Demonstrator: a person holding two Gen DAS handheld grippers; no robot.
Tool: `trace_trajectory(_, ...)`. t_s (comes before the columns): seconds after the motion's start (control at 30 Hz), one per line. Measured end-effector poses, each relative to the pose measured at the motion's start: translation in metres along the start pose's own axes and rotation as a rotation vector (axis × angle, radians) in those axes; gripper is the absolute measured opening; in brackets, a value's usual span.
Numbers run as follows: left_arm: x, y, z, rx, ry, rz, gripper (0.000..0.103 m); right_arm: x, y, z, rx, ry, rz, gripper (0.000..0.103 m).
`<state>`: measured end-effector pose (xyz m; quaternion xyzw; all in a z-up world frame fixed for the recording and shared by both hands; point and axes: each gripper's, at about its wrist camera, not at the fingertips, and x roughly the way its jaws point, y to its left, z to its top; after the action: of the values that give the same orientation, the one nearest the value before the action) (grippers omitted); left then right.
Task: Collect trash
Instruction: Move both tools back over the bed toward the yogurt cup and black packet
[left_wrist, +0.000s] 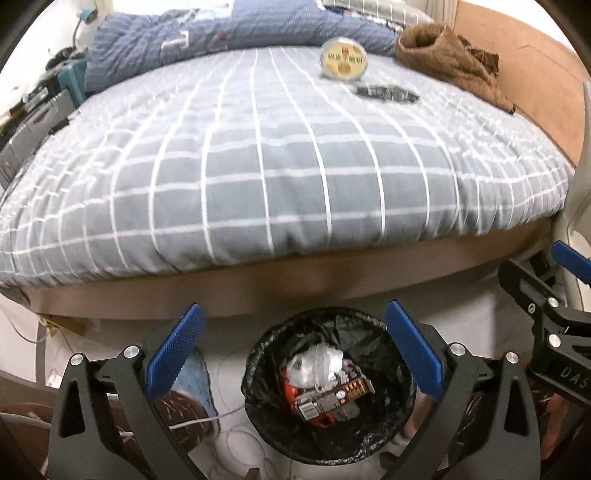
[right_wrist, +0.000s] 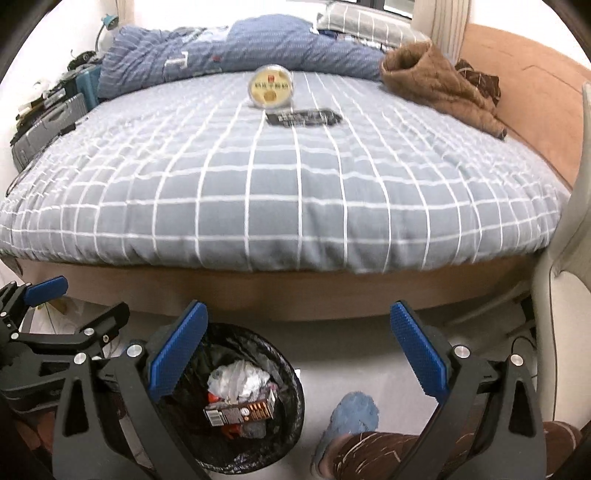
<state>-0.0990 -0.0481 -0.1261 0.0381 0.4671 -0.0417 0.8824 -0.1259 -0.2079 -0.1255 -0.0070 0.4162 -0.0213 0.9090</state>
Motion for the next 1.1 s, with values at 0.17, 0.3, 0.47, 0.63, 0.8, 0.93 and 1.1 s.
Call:
trace_trajectory(0.17, -0.016, 0.008, 0.021, -0.014, -0.055, 0.013, 0.097, -0.014, -0.002, 0.017, 0.031, -0.044, 0.009, 0.095)
trace_trajectory(0.3, -0.026, 0.011, 0.042, -0.016, -0.097, 0.014, 0.097, -0.018, -0.01, 0.036, 0.061, -0.072, 0.002, 0.095)
trace_trajectory(0.47, -0.026, 0.014, 0.07, -0.021, -0.121, 0.005, 0.097, -0.012, -0.017, 0.069, 0.074, -0.103, -0.01, 0.095)
trace_trajectory(0.63, -0.019, 0.016, 0.099, -0.029, -0.152, 0.011, 0.097, 0.005, -0.018, 0.1, 0.068, -0.107, -0.02, 0.095)
trace_trajectory(0.8, -0.005, 0.027, 0.131, -0.042, -0.169, 0.027, 0.097, 0.035, -0.014, 0.131, 0.06, -0.085, -0.008, 0.095)
trace_trajectory(0.93, 0.007, 0.041, 0.157, -0.056, -0.184, 0.042, 0.097, 0.064, -0.013, 0.16, 0.084, -0.067, 0.008, 0.095)
trace_trajectory(1.1, 0.027, 0.055, 0.188, -0.059, -0.197, 0.049, 0.097, 0.103, -0.018, 0.194, 0.126, -0.04, 0.021, 0.095)
